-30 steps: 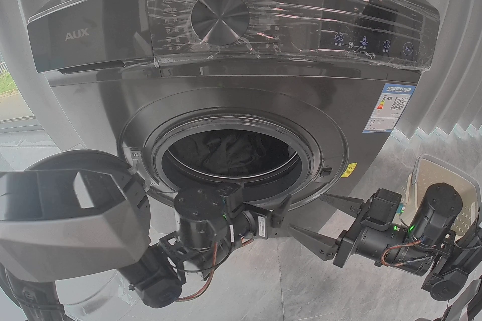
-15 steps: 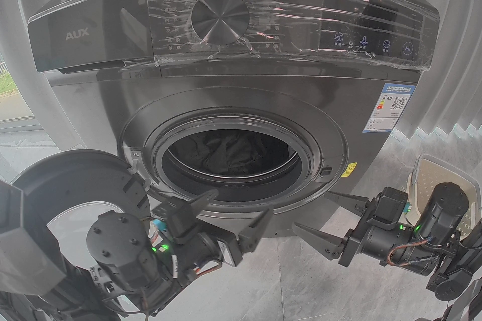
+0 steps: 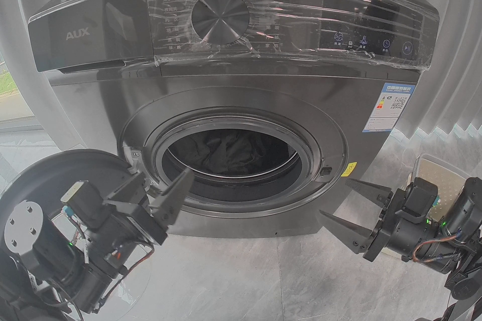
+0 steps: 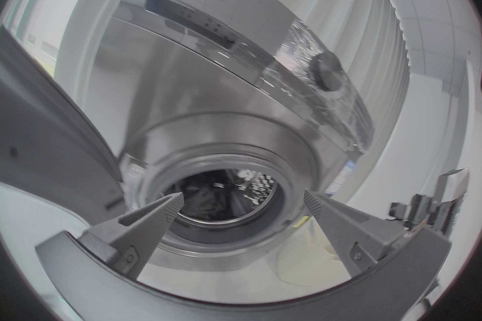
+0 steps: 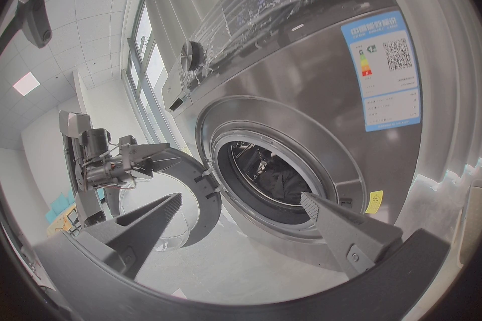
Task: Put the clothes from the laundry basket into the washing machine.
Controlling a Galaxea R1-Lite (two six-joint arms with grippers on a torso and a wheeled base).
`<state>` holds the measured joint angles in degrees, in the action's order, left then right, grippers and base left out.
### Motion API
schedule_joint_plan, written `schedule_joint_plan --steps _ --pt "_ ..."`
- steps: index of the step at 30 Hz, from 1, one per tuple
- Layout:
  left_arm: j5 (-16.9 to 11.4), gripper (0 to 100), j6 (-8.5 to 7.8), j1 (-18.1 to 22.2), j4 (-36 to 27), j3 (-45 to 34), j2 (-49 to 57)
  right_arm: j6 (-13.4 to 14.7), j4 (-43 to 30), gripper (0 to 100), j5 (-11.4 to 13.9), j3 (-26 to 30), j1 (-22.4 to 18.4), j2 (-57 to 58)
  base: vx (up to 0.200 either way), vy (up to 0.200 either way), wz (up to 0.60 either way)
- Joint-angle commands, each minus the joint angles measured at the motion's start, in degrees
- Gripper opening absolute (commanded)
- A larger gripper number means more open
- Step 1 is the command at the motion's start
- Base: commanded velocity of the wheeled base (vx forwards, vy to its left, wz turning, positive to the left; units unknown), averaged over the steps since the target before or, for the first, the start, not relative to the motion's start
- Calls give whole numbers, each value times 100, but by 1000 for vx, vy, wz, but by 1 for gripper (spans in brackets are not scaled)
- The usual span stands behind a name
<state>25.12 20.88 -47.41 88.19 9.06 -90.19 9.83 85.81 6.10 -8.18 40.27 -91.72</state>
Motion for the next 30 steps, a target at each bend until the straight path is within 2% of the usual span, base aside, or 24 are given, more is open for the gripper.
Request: schedule_joint_plan --steps 1,5,8,10,11,15,17,18,20,21,23,25,28,30 --pt "-34 100 -418 847 23 -405 291 -7 -20 100 -3 106 -344 638 0 0 0" --pt "-52 100 -462 865 23 -545 326 -7 -12 100 6 132 -485 796 0 0 0" --pt "-34 100 -787 874 32 -589 335 -51 -29 100 14 115 -748 998 -200 0 0" --pt "-34 100 -1086 874 32 -616 440 -86 -56 100 14 141 -959 1148 -200 0 0" --pt "-34 100 -1139 865 32 -633 528 -104 -64 100 14 159 -986 1183 -200 0 0" --pt "-25 100 -1201 883 14 -748 783 -148 -73 100 14 282 -1082 1359 -150 0 0" --pt "-8 100 -1227 891 -100 -906 1029 -192 -82 100 23 431 -1425 1526 0 0 0" --pt "-8 100 -1227 891 -100 -906 1029 -192 -82 100 23 431 -1425 1526 0 0 0" --pt "-43 100 -1306 935 -337 -906 1381 -402 -91 100 155 581 -1917 1728 0 0 0" --pt "-60 100 -1341 953 -399 -906 1469 -438 -91 100 234 616 -2005 1789 0 0 0" --pt "-166 100 -1420 1058 -636 -906 1680 -517 -91 100 551 818 -2357 2071 0 0 0" --pt "-192 100 -1429 1181 -838 -906 1776 -596 -187 100 621 818 -2612 2273 -200 0 0" --pt "-201 100 -1429 1383 -1181 -906 2102 -657 -592 100 612 818 -2779 2862 -200 0 0" --pt "-227 100 -1447 1489 -1585 -906 2383 -728 -1207 100 595 818 -2787 3398 -100 0 0"
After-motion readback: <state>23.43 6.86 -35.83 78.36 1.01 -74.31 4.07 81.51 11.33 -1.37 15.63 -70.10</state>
